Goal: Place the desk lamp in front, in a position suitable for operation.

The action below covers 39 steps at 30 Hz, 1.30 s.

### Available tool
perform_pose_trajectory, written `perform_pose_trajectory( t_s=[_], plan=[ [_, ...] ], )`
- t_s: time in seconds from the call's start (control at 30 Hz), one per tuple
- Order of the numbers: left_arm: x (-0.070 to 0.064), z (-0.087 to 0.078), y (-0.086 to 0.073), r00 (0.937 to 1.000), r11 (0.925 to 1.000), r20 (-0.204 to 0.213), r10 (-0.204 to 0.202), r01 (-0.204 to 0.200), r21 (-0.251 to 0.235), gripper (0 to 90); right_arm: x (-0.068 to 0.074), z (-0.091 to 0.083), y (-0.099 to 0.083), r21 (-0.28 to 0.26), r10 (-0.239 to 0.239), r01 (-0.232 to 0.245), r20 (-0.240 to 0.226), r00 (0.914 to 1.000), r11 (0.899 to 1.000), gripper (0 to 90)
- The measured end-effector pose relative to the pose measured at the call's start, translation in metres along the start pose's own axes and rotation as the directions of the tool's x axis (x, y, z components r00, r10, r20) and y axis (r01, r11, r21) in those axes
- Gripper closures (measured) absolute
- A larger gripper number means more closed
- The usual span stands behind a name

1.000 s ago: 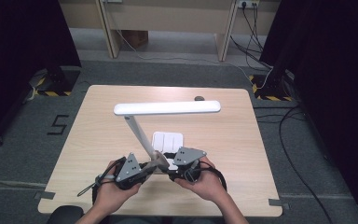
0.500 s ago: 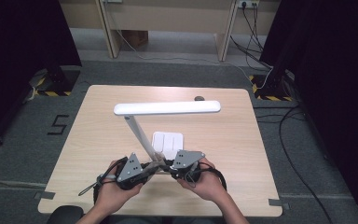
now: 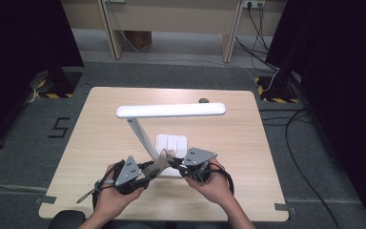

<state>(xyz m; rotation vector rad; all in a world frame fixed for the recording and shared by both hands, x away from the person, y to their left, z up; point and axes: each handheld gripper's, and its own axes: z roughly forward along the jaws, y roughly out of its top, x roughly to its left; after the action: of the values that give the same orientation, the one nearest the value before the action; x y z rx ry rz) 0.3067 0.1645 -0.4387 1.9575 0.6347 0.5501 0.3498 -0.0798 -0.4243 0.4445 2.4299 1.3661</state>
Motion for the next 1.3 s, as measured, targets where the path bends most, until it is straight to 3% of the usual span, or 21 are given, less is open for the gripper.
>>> perform_pose_trajectory(
  t_s=[0.13,0.23,0.3,0.43,0.5,0.73,0.8,0.87,0.93,1.03,1.1,1.17,1.23,1.3],
  plan=[
    [0.0,0.0,0.003,0.9995,0.9992,-0.006,0.032,-0.032,0.025,83.5,0.001,-0.002,0.002,0.009,0.001,-0.001,-0.042,0.9991,1.0,84.2],
    [0.0,-0.001,0.005,0.9968,0.9959,-0.022,0.077,-0.076,0.05,86.3,0.002,-0.002,0.002,0.03,-0.013,0.015,-0.057,0.9983,0.999,79.7],
    [0.0,-0.001,0.007,0.9964,0.9955,-0.023,0.081,-0.08,0.051,86.6,0.003,0.0,0.003,0.057,-0.039,0.041,-0.038,0.9985,0.998,67.3],
    [0.0,-0.001,0.008,0.9954,0.9938,-0.016,0.094,-0.093,0.06,86.8,0.005,0.002,0.003,0.061,-0.05,0.05,-0.012,0.9987,0.997,48.0],
    [-0.001,0.002,0.007,0.9949,0.9912,0.002,0.101,-0.101,0.085,86.8,0.004,0.006,0.002,0.059,-0.081,0.081,-0.001,0.9967,0.995,40.7],
    [-0.002,0.013,-0.002,0.9943,0.9808,0.063,0.086,-0.096,0.17,86.8,0.006,0.009,-0.002,0.096,-0.13,0.132,-0.032,0.9911,0.987,39.5],
    [0.0,0.015,-0.005,0.9958,0.9804,0.069,0.06,-0.072,0.183,86.7,0.007,0.009,-0.001,0.106,-0.129,0.135,-0.057,0.99,0.985,46.3],
    [0.002,0.015,-0.007,0.9964,0.9778,0.067,0.051,-0.064,0.2,86.4,0.007,0.01,-0.002,0.118,-0.113,0.122,-0.078,0.9905,0.986,51.3],
    [0.004,0.017,-0.009,0.9977,0.9779,0.064,0.022,-0.035,0.206,84.5,0.005,0.012,-0.005,0.136,-0.082,0.09,-0.059,0.9948,0.987,58.0],
    [0.006,0.018,-0.012,0.9985,0.9768,0.054,0.012,-0.023,0.213,79.4,0.002,0.02,-0.013,0.162,-0.053,0.058,-0.039,0.9978,0.985,63.3],
    [0.007,0.019,-0.014,0.9985,0.9765,0.054,0.008,-0.02,0.215,80.7,0.002,0.024,-0.018,0.186,-0.044,0.046,-0.016,0.9989,0.981,63.1],
    [0.007,0.019,-0.015,0.998,0.9753,0.063,0.007,-0.021,0.22,86.3,0.001,0.027,-0.021,0.197,-0.056,0.061,-0.028,0.998,0.979,60.3],
    [0.006,0.021,-0.016,0.9976,0.9737,0.068,0.014,-0.029,0.226,87.4,0.002,0.029,-0.023,0.198,-0.064,0.071,-0.041,0.9971,0.978,53.2],
    [0.005,0.023,-0.016,0.9974,0.9718,0.07,0.018,-0.034,0.233,87.8,0.004,0.029,-0.023,0.187,-0.042,0.052,-0.059,0.9974,0.981,45.7]
  ],
)
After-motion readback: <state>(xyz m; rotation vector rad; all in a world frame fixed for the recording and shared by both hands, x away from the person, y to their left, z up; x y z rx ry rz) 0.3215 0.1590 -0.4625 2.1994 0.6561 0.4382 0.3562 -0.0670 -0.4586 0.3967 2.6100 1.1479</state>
